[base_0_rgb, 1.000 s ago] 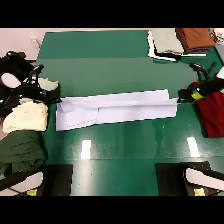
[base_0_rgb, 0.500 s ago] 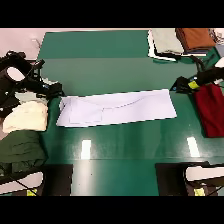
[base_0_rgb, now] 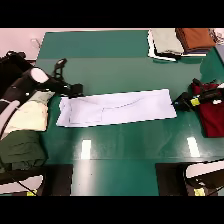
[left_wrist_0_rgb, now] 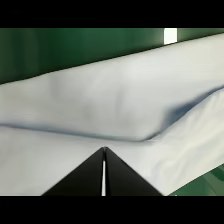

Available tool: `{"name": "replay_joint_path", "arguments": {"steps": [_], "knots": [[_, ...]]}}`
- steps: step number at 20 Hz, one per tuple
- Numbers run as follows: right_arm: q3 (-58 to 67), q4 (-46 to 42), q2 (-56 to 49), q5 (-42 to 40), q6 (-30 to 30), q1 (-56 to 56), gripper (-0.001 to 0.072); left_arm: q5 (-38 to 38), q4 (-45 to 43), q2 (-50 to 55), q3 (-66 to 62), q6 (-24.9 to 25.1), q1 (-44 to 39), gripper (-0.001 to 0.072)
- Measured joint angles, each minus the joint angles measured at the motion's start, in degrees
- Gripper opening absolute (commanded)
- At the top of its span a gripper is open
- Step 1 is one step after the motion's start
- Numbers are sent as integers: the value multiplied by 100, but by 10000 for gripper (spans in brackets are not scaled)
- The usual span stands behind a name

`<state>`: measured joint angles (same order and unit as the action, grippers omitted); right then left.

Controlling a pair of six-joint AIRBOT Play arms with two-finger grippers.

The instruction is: Fold the shirts.

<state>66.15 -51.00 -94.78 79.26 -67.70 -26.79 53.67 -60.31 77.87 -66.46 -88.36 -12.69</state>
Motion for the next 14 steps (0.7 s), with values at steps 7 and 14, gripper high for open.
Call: {"name": "replay_joint_path", "arguments": {"steps": [7, 14], "knots": [[-2, 337, 118, -560, 387, 581, 16, -407, 302, 1213, -813, -160, -1191, 23], [988, 776, 1362, -168, 142, 1067, 16, -468, 450, 2422, -1823, -181, -1742, 23]]}}
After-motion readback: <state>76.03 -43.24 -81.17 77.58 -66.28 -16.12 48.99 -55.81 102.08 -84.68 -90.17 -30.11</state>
